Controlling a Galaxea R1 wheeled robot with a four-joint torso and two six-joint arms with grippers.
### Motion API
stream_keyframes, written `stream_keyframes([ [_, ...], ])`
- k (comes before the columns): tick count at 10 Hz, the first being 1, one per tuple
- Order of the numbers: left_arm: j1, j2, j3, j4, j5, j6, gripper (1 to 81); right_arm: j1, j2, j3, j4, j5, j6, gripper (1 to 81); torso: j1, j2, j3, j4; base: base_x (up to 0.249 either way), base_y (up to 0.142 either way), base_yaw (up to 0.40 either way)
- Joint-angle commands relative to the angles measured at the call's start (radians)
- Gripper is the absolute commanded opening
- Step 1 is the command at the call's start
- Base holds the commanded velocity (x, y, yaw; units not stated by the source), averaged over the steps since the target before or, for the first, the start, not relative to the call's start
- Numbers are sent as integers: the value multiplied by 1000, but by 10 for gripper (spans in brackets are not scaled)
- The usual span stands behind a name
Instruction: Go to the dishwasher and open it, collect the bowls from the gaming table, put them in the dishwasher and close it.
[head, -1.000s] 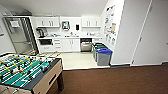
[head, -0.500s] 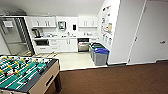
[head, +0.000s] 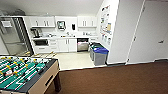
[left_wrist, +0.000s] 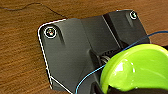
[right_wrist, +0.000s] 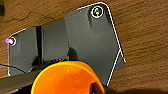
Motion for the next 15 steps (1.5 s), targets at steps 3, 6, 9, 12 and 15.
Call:
stream_keyframes([
  [3, -45, -10, 0, -4, 16, -7, 10, 53, -8, -3, -6, -49, -1, 10, 0, 0, 0, 0, 0, 0, 0],
  [6, -46, -10, -2, -2, 16, -7, 10, 51, -7, -3, -6, -49, -1, 10, -2, -1, 1, 0, 78, 0, 0],
  [9, -46, -10, -2, -4, 16, -7, 10, 51, -7, -3, -6, -49, -1, 10, -1, 0, 0, 0, 91, 0, 0],
  [12, -45, -10, -2, -4, 16, -7, 10, 50, -5, -3, -6, -49, -1, 10, -1, 0, 0, 0, 97, 0, 0],
  [15, -46, -10, 1, -4, 16, -8, 10, 50, -5, -3, -6, -49, -1, 10, -1, 0, 0, 0, 102, 0, 0],
])
